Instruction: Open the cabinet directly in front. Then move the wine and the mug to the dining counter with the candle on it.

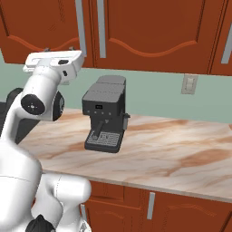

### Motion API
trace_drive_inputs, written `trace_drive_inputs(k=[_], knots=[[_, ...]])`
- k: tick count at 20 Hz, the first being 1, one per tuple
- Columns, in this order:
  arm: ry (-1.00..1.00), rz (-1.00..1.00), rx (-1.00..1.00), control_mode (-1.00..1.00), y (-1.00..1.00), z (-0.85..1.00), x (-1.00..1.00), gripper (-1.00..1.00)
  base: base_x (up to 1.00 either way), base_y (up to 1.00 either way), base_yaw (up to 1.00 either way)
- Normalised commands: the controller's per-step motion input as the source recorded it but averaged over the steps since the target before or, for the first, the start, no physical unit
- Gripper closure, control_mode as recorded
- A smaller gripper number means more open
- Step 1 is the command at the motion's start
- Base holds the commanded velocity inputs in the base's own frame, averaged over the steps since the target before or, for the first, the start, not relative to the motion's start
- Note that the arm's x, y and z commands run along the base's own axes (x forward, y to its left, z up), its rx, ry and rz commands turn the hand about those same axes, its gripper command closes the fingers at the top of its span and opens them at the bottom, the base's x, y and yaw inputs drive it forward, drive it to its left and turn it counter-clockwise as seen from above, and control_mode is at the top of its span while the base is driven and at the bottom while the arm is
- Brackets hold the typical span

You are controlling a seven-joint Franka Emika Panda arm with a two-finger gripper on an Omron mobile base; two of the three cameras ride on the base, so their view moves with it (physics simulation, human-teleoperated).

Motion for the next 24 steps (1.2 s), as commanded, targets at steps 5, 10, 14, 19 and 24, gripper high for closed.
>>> trace_drive_inputs(k=[5, 10, 14, 19, 24], knots=[[0.0, 0.0, 0.0, -1.0, 0.0, 0.0, 0.32, -1.0, 0.0, 0.0, 0.0], [0.0, -0.03, 0.0, -1.0, 0.0, 0.0, 0.3, -1.0, 0.0, 0.0, 0.0], [0.0, -0.05, 0.0, -1.0, 0.0, 0.0, 0.27, -1.0, 0.0, 0.0, 0.0], [0.0, -0.05, 0.0, -1.0, 0.0, 0.0, 0.26, -1.0, 0.0, 0.0, 0.0], [0.0, -0.03, 0.0, -1.0, 0.0, 0.0, 0.28, -1.0, 0.0, 0.0, 0.0]])
